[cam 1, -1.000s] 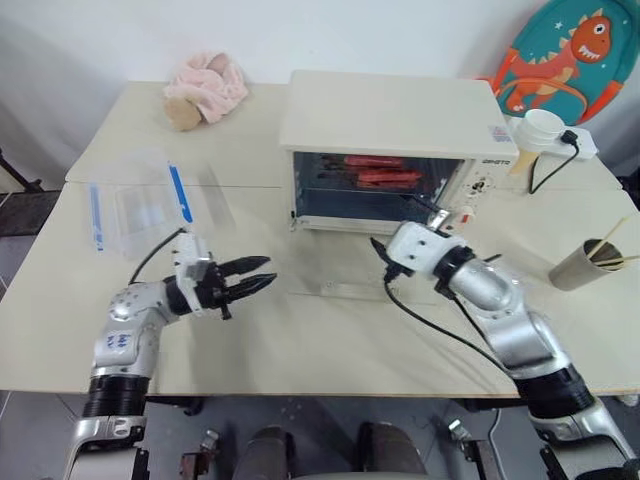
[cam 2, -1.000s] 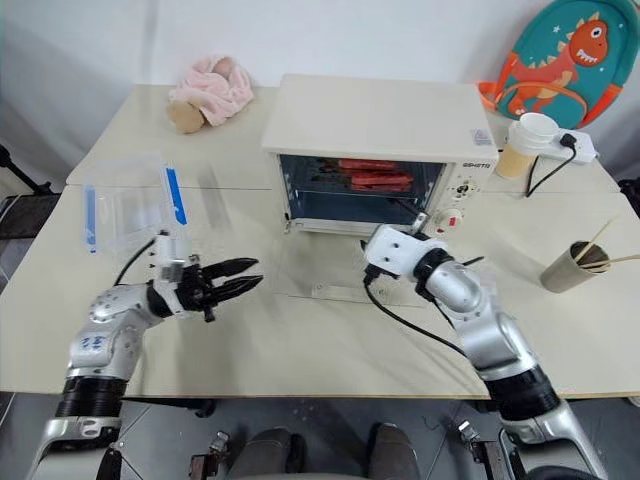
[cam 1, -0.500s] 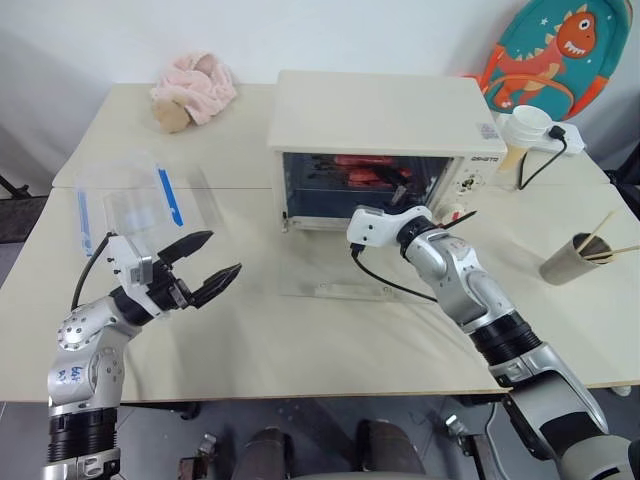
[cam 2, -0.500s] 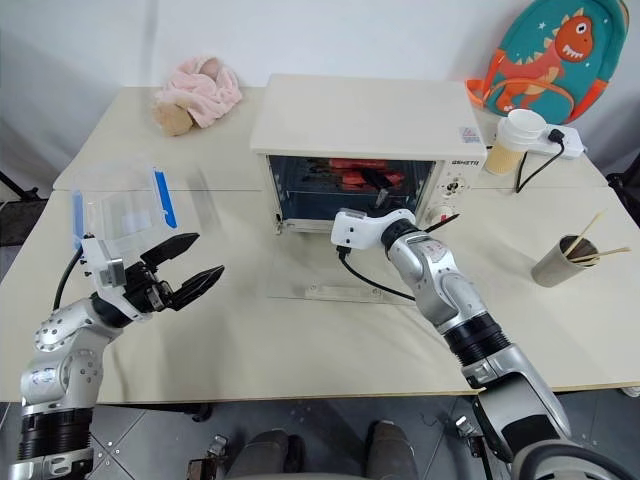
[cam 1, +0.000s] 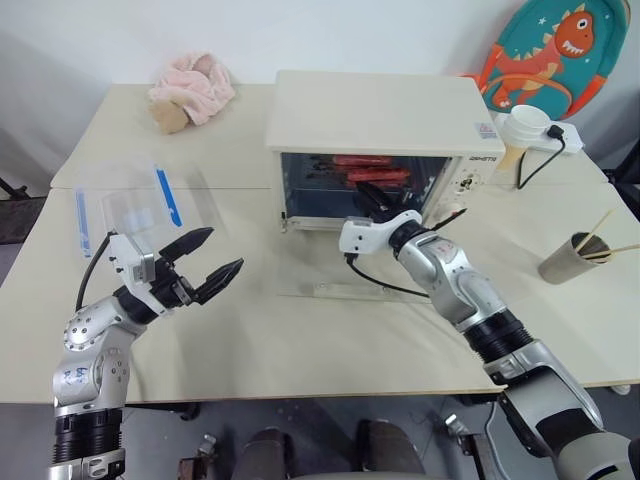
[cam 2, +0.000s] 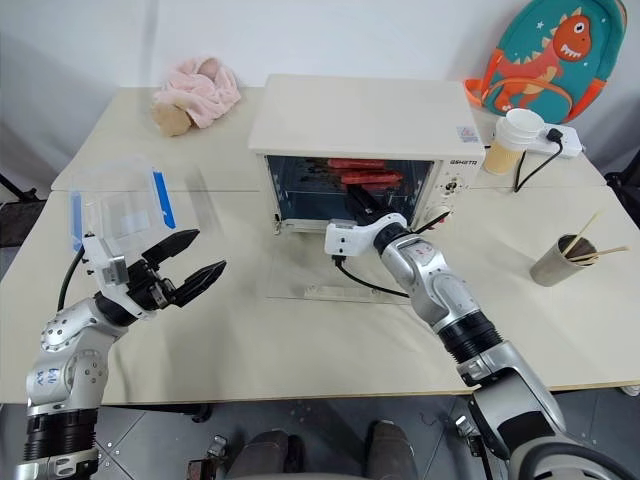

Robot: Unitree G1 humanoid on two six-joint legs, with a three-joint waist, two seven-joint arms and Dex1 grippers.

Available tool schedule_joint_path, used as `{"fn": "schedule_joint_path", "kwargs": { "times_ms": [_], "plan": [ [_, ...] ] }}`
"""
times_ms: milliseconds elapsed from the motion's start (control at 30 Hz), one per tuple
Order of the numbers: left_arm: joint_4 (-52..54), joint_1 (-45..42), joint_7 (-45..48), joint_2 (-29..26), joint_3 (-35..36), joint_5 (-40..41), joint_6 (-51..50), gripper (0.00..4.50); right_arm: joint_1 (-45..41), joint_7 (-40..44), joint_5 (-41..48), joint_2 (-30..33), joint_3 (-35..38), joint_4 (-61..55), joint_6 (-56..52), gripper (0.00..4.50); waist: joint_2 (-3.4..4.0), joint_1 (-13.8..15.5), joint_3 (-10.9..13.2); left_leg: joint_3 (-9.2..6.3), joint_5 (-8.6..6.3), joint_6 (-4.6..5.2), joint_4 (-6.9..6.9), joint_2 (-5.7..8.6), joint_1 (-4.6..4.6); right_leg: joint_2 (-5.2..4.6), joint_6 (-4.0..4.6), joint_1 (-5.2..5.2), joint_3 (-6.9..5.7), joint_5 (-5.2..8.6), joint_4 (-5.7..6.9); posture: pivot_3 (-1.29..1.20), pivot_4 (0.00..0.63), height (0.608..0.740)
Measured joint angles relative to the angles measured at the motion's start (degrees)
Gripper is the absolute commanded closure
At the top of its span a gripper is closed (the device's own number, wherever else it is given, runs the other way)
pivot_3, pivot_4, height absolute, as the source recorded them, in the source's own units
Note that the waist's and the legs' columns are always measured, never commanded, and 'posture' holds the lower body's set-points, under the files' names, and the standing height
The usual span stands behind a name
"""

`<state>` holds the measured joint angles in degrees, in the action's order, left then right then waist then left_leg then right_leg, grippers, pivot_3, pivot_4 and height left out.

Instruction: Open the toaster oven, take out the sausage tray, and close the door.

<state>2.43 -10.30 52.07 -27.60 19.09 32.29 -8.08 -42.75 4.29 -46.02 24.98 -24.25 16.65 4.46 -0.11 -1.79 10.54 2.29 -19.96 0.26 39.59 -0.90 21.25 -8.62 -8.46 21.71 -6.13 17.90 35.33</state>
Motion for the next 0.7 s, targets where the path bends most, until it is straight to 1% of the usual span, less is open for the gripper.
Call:
{"fn": "schedule_joint_path", "kwargs": {
  "times_ms": [167, 267, 300, 333, 500, 600, 700],
  "plan": [
    [0.0, 0.0, 0.0, 0.0, 0.0, 0.1, -0.1, 0.00, -1.4, -0.2, -0.5, -0.2, 0.0, 1.4, 0.0, 3.34, 0.00, 0.0, 0.0, 0.00, 0.00, 0.00, 0.00, 0.00, 0.00, 0.00, 0.00, 0.00, 0.00, 0.00, 0.00, 0.00, 0.150, 0.740],
    [0.0, 0.0, 0.1, 0.0, -0.1, 0.4, -0.5, 0.00, -1.6, -0.2, -0.5, -0.2, 0.0, 1.9, 0.2, 3.92, 0.00, 0.0, 0.0, 0.00, 0.00, 0.00, 0.00, 0.00, 0.00, 0.00, 0.00, 0.00, 0.00, 0.00, -0.01, 0.00, 0.150, 0.740],
    [0.1, 0.0, 0.1, 0.0, -0.1, 0.5, -0.6, 0.00, -1.6, -0.2, -0.6, -0.2, -0.1, 2.2, 0.2, 4.24, 0.00, 0.0, 0.0, 0.00, 0.00, 0.00, 0.00, 0.00, 0.01, 0.00, 0.00, 0.00, 0.00, 0.00, -0.01, 0.00, 0.150, 0.740],
    [0.1, 0.0, 0.3, -0.1, -0.1, 0.8, -0.7, 0.00, -1.6, -0.2, -0.7, -0.2, -0.1, 2.6, 0.3, 4.48, 0.00, 0.0, 0.0, 0.00, 0.00, 0.00, -0.01, 0.00, 0.00, 0.00, 0.00, 0.00, 0.00, 0.00, -0.01, 0.00, 0.150, 0.740],
    [1.4, 0.1, 1.6, -1.0, -0.1, 1.5, -1.5, 0.00, -1.6, -0.9, -1.1, -0.2, -0.1, 3.5, 0.4, 4.48, 0.00, 0.0, 0.0, 0.00, 0.00, 0.00, -0.01, 0.00, 0.00, 0.00, 0.00, 0.00, 0.01, 0.00, -0.02, 0.00, 0.150, 0.740],
    [1.4, 0.3, 1.8, -1.4, -0.1, 1.5, -1.8, 0.00, -1.6, 0.6, 0.4, -0.2, 0.1, 3.0, 0.7, 4.48, 0.00, 0.0, 0.0, 0.00, 0.00, 0.00, -0.01, 0.00, 0.00, 0.00, 0.00, 0.00, 0.01, 0.00, -0.02, 0.00, 0.150, 0.740],
    [1.4, 0.4, 1.8, -1.4, 0.0, 1.6, -1.8, 0.00, -0.1, 4.4, 5.7, -1.0, 1.7, 0.4, 2.3, 3.94, 0.00, 0.0, 0.0, -0.01, 0.00, 0.00, -0.04, -0.01, 0.00, 0.00, 0.00, 0.00, 0.00, 0.00, -0.04, 0.00, 0.150, 0.740]
  ]
}}
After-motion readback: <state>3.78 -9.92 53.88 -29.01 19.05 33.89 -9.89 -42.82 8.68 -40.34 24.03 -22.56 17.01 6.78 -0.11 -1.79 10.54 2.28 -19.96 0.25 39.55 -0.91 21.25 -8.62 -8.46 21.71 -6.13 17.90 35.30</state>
